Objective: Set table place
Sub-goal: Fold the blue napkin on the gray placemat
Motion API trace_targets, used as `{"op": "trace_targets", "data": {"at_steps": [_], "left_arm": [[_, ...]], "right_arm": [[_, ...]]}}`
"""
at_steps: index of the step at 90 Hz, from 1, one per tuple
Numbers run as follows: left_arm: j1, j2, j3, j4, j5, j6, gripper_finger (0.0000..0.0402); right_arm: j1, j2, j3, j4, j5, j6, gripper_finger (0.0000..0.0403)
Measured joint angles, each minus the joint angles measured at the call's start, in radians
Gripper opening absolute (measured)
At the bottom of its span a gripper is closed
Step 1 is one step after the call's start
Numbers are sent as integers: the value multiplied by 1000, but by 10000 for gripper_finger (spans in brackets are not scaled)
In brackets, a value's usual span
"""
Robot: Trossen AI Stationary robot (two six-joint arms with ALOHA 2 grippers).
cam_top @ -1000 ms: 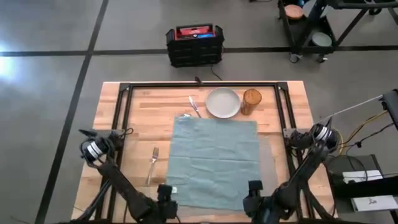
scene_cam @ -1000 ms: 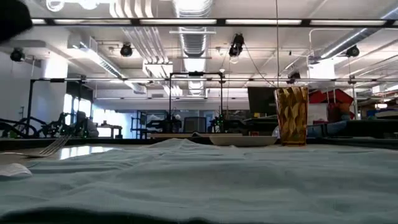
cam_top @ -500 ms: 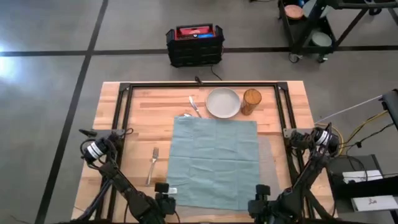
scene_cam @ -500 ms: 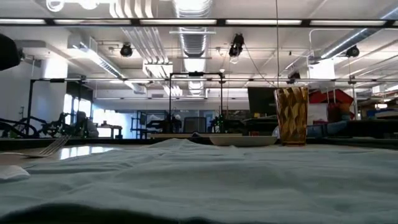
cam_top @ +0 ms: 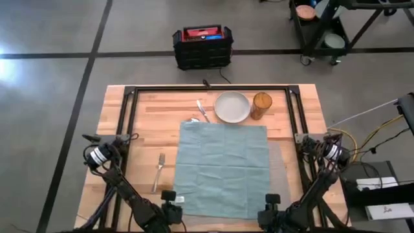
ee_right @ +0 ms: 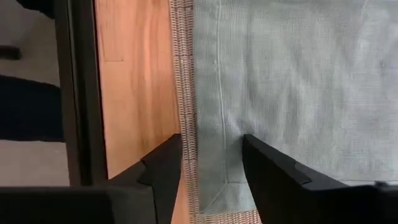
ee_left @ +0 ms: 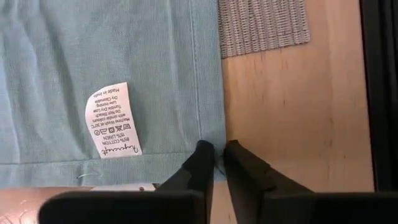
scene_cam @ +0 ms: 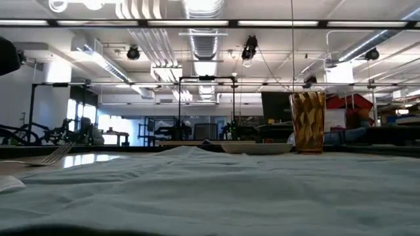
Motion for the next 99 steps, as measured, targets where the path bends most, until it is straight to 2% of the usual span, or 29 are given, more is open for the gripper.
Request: {"op": "trace_targets", "data": {"at_steps": [13,38,59,74,99], "left_arm": [[0,0,0,4,-1,8,20],[0,0,-1,7,-7,19,20],[2,-18,-3,10,-13,14,19],[5,-82,-5,4,-21,6,2],[3,-164,-3,-11,-14,-23,1]], "right_arm": [[0,-17,-4,0,-5,0,111],[1,-22,-3,-35,-23,-10,7],[1,-20,34,-134,-31,0,1],[3,-37,88,-202,-33,-3,1],[3,-46,113,-232,-22,-9,0]]}}
